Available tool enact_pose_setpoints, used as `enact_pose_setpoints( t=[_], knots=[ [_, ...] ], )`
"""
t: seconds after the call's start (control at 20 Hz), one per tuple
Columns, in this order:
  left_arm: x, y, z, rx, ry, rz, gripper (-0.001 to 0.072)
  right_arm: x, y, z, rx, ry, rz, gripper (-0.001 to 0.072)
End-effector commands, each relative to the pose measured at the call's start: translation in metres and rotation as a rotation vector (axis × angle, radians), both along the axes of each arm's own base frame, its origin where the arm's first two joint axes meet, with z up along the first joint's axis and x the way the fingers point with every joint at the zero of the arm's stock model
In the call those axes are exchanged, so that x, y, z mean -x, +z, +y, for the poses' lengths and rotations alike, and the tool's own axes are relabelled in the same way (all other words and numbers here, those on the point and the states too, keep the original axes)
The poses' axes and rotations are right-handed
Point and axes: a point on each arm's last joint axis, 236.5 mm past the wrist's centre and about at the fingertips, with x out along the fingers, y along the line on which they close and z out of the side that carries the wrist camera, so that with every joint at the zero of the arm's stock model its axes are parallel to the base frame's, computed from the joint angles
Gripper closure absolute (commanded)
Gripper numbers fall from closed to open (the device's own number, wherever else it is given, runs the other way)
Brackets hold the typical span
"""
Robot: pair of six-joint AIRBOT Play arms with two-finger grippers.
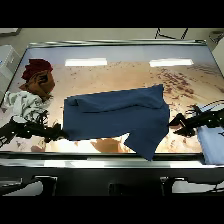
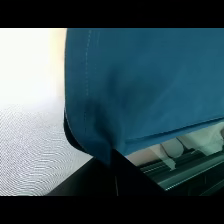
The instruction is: Fold the clothes and pants, and hang the long-sleeved shirts on hangers.
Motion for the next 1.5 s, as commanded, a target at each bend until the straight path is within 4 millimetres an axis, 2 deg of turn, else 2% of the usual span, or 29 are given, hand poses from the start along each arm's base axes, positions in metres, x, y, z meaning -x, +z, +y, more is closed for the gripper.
enact_pose_setpoints(
  t=[0.0,0.05,0.1,0.2,0.25,0.3,0.35,0.4,0.45,0.5,0.55,0.6,0.65,0.7,0.75,0.8,0.85,0.95,1.05,1.15,1.2,1.3,1.35,1.4,1.45],
  knots=[
    [-0.001,0.005,0.000,-0.005,-0.010,-0.026,0.0683,-0.002,-0.014,0.015,-0.016,0.018,0.016,0.0179],
    [-0.001,0.005,0.000,-0.004,-0.010,-0.026,0.0683,-0.002,-0.019,0.023,-0.006,0.051,0.020,0.0182],
    [-0.001,0.006,0.000,-0.004,-0.011,-0.028,0.0682,-0.004,-0.021,0.032,0.000,0.078,0.014,0.0263],
    [-0.007,0.013,0.002,-0.013,-0.011,-0.059,0.0683,-0.010,-0.013,0.046,0.001,0.132,-0.003,0.0625],
    [-0.016,0.022,0.005,-0.024,-0.010,-0.096,0.0684,-0.015,-0.001,0.048,0.000,0.161,-0.023,0.0673],
    [-0.033,0.040,0.009,-0.044,-0.009,-0.165,0.0684,-0.024,0.017,0.046,0.007,0.182,-0.065,0.0674],
    [-0.054,0.065,0.015,-0.069,-0.009,-0.256,0.0684,-0.041,0.044,0.039,0.036,0.199,-0.143,0.0674],
    [-0.081,0.107,0.023,-0.107,-0.008,-0.390,0.0684,-0.062,0.078,0.031,0.082,0.214,-0.249,0.0674],
    [-0.107,0.159,0.031,-0.152,0.005,-0.540,0.0684,-0.088,0.127,0.021,0.161,0.223,-0.403,0.0674],
    [-0.132,0.233,0.041,-0.210,0.035,-0.737,0.0684,-0.111,0.186,0.013,0.249,0.239,-0.583,0.0674],
    [-0.145,0.314,0.050,-0.274,0.069,-0.947,0.0684,-0.128,0.263,0.005,0.368,0.257,-0.802,0.0674],
    [-0.144,0.410,0.056,-0.345,0.113,-1.189,0.0683,-0.132,0.342,-0.002,0.503,0.251,-1.005,0.0674],
    [-0.127,0.493,0.058,-0.405,0.151,-1.396,0.0683,-0.121,0.430,-0.008,0.661,0.221,-1.214,0.0673],
    [-0.097,0.565,0.056,-0.475,0.176,-1.584,0.0683,-0.097,0.504,-0.008,0.792,0.172,-1.384,0.0674],
    [-0.065,0.613,0.050,-0.529,0.186,-1.710,0.0683,-0.060,0.567,-0.006,0.916,0.121,-1.524,0.0674],
    [-0.031,0.647,0.040,-0.556,0.184,-1.805,0.0682,-0.021,0.609,-0.002,1.009,0.069,-1.627,0.0674],
    [-0.004,0.666,0.032,-0.567,0.187,-1.869,0.0682,0.012,0.632,0.003,1.070,0.037,-1.685,0.0674],
    [0.034,0.688,0.022,-0.571,0.214,-1.954,0.0683,0.066,0.658,0.015,1.135,-0.003,-1.756,0.0674],
    [0.063,0.707,0.018,-0.569,0.257,-2.029,0.0683,0.104,0.674,0.023,1.177,-0.040,-1.806,0.0674],
    [0.080,0.717,0.016,-0.572,0.279,-2.075,0.0683,0.128,0.686,0.025,1.204,-0.094,-1.842,0.0674],
    [0.085,0.720,0.015,-0.573,0.285,-2.088,0.0683,0.136,0.691,0.023,1.206,-0.132,-1.854,0.0674],
    [0.082,0.719,0.016,-0.572,0.287,-2.085,0.0683,0.140,0.701,0.017,1.181,-0.223,-1.880,0.0674],
    [0.074,0.717,0.018,-0.570,0.285,-2.069,0.0683,0.134,0.703,0.014,1.181,-0.231,-1.886,0.0674],
    [0.060,0.709,0.020,-0.567,0.268,-2.033,0.0683,0.120,0.697,0.010,1.163,-0.223,-1.860,0.0674],
    [0.041,0.693,0.022,-0.554,0.237,-1.964,0.0683,0.101,0.680,0.005,1.125,-0.206,-1.789,0.0674]
  ],
)
